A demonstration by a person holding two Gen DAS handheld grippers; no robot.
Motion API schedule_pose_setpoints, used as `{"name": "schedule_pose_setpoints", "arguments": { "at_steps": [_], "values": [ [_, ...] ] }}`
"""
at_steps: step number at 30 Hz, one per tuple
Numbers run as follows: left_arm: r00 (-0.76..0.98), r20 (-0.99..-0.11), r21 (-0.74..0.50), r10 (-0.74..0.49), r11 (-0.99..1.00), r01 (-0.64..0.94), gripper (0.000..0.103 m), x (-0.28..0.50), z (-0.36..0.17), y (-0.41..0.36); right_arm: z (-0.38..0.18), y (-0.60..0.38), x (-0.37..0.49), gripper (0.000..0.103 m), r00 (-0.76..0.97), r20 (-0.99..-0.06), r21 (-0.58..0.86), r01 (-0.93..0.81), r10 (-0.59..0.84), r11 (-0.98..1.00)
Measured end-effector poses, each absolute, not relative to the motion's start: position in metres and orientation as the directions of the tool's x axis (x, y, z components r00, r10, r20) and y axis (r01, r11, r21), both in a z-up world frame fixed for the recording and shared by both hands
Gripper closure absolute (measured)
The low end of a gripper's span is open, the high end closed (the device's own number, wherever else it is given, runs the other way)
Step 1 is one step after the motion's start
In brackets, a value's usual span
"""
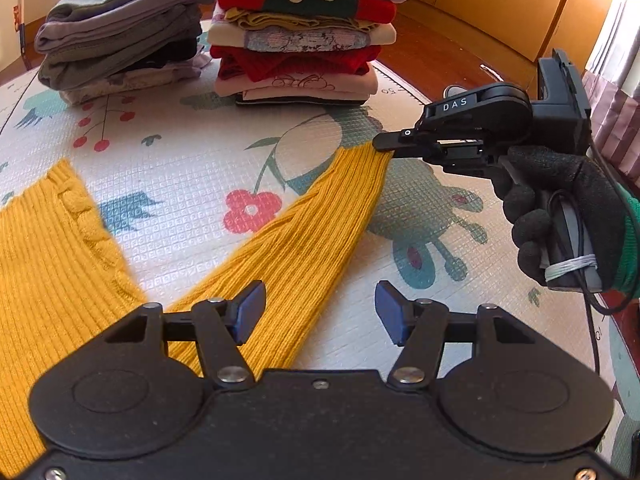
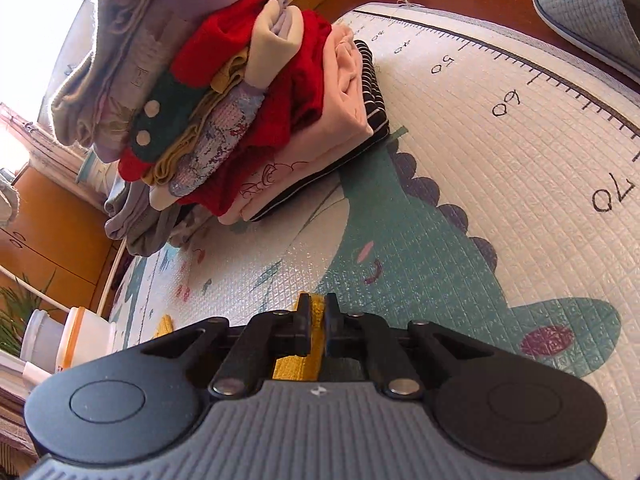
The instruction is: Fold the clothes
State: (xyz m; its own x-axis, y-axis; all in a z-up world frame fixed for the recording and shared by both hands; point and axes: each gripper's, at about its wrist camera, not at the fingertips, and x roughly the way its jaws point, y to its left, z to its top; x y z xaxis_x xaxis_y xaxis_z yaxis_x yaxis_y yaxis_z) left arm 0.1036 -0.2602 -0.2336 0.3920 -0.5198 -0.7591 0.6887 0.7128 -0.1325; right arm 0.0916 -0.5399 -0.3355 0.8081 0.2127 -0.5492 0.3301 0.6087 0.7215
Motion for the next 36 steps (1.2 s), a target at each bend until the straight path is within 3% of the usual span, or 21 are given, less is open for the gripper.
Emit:
{"name": "schedule_pose_setpoints", "arguments": {
  "at_steps": [5, 13, 16, 18, 20, 24, 26, 30, 33, 36],
  "values": [
    [0.456, -0.727, -0.007, -0.513, 0.670, 0.742, 0.044, 0.101, -0.226, -0.308, -0.304, -0.543, 0.090, 0.095, 0.806, -0.518, 0.751, 0.270, 0.285, 0.603],
    [0.661, -0.632, 0.385, -0.405, 0.576, 0.721, 0.044, 0.085, -0.231, -0.368, -0.283, -0.536, 0.096, 0.095, 0.799, -0.481, 0.792, 0.220, 0.361, 0.569],
    [0.701, -0.617, 0.479, -0.358, 0.536, 0.695, 0.045, 0.086, -0.240, -0.381, -0.277, -0.534, 0.095, 0.095, 0.800, -0.465, 0.799, 0.196, 0.379, 0.568],
    [0.716, -0.618, 0.505, -0.326, 0.533, 0.679, 0.052, 0.091, -0.242, -0.383, -0.271, -0.533, 0.093, 0.095, 0.808, -0.446, 0.801, 0.167, 0.386, 0.574],
    [0.738, -0.608, 0.524, -0.293, 0.550, 0.650, 0.091, 0.098, -0.240, -0.379, -0.265, -0.534, 0.091, 0.095, 0.819, -0.405, 0.821, 0.131, 0.405, 0.556],
    [0.749, -0.601, 0.466, -0.278, 0.640, 0.611, 0.094, 0.112, -0.217, -0.348, -0.253, -0.534, 0.086, 0.091, 0.838, -0.346, 0.835, 0.071, 0.421, 0.545],
    [0.737, -0.615, 0.409, -0.280, 0.686, 0.602, 0.094, 0.119, -0.202, -0.326, -0.244, -0.534, 0.079, 0.089, 0.867, -0.351, 0.807, 0.089, 0.353, 0.584],
    [0.689, -0.617, 0.190, -0.380, 0.777, 0.600, 0.094, 0.129, -0.164, -0.266, -0.239, -0.526, 0.063, 0.057, 0.882, -0.349, 0.764, 0.074, 0.316, 0.641],
    [0.670, -0.566, 0.047, -0.480, 0.793, 0.607, 0.094, 0.126, -0.142, -0.223, -0.243, -0.499, 0.058, 0.051, 0.846, -0.399, 0.695, 0.027, 0.354, 0.718],
    [0.666, -0.572, -0.033, -0.478, 0.826, 0.563, 0.094, 0.125, -0.131, -0.193, -0.250, -0.459, 0.058, 0.046, 0.792, -0.451, 0.620, -0.054, 0.412, 0.782]
  ]
}}
